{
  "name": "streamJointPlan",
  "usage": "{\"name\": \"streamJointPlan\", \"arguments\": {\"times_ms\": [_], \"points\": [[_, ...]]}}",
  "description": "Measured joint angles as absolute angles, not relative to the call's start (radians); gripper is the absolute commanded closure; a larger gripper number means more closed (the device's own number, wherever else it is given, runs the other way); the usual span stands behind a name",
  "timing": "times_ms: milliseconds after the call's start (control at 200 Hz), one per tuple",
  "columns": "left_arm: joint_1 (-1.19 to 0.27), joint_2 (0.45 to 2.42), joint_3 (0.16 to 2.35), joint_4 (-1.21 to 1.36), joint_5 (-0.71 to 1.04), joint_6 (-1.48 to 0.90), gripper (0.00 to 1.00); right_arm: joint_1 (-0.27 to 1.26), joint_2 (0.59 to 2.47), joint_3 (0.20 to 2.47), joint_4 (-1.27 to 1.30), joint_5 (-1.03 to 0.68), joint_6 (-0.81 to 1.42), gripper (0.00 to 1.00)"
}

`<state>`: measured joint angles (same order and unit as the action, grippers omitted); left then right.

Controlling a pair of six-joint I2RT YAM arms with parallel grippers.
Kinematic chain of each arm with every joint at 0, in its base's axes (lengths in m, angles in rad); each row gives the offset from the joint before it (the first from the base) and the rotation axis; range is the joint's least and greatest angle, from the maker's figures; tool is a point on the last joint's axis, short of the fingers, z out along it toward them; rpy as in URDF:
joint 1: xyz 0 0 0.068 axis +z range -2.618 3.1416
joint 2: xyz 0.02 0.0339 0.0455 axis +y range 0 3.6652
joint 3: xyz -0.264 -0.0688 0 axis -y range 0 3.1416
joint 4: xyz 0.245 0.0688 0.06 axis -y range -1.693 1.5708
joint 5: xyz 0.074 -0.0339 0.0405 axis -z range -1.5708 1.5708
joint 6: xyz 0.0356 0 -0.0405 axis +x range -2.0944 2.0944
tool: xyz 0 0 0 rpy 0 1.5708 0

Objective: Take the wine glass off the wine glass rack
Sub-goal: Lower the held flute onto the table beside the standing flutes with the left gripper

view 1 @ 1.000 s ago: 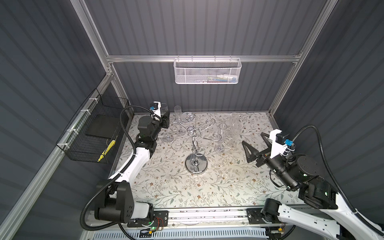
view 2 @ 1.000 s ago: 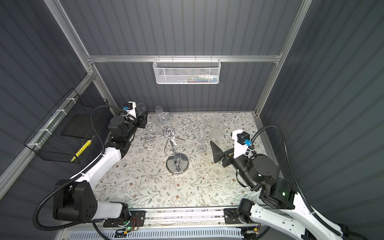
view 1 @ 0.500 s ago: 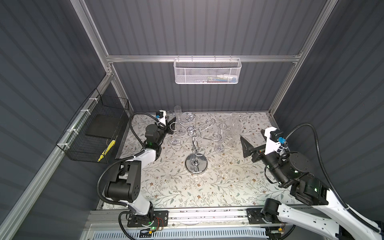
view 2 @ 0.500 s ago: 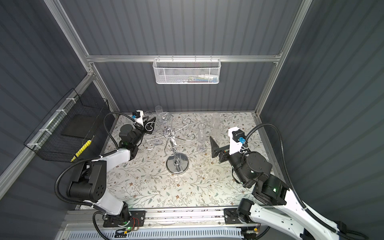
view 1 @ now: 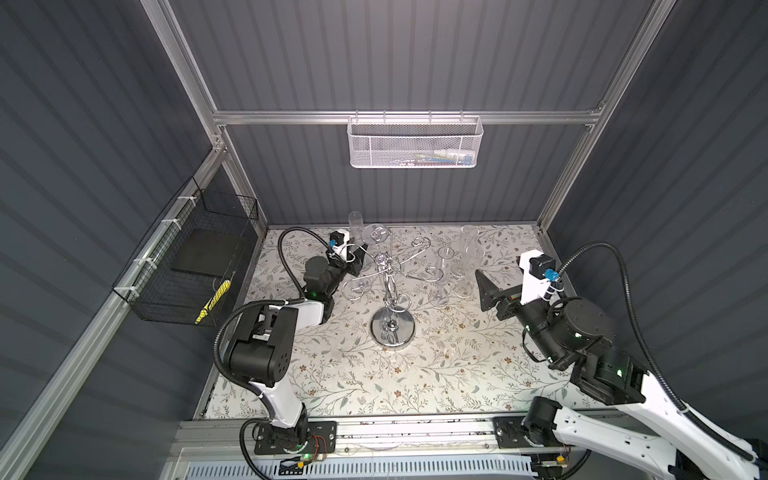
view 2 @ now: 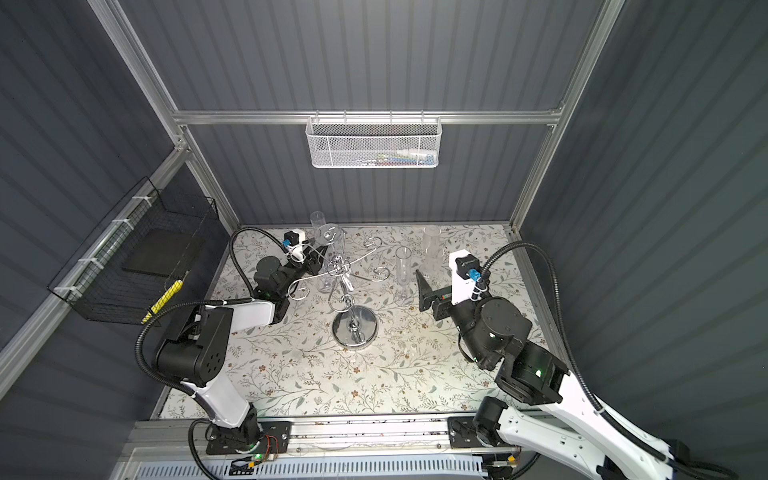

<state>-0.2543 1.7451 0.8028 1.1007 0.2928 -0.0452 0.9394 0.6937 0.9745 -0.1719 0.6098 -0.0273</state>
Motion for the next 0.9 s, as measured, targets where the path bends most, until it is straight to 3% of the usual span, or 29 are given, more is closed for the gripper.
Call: {"name": "streamJointPlan", "arguments": {"times_ms": [455, 900], "points": [[-0.27, 1.777, 0.774, 1.176, 0.289, -0.004, 0.62, 0.934, 0.678, 0.974, -0.171, 0.609, -0.027, 0.01], [-0.27, 1.777, 0.721, 1.201, 0.251, 0.02, 0.32, 0.934, 0.676, 0.974, -0.172, 0.599, -0.024, 0.01]]}}
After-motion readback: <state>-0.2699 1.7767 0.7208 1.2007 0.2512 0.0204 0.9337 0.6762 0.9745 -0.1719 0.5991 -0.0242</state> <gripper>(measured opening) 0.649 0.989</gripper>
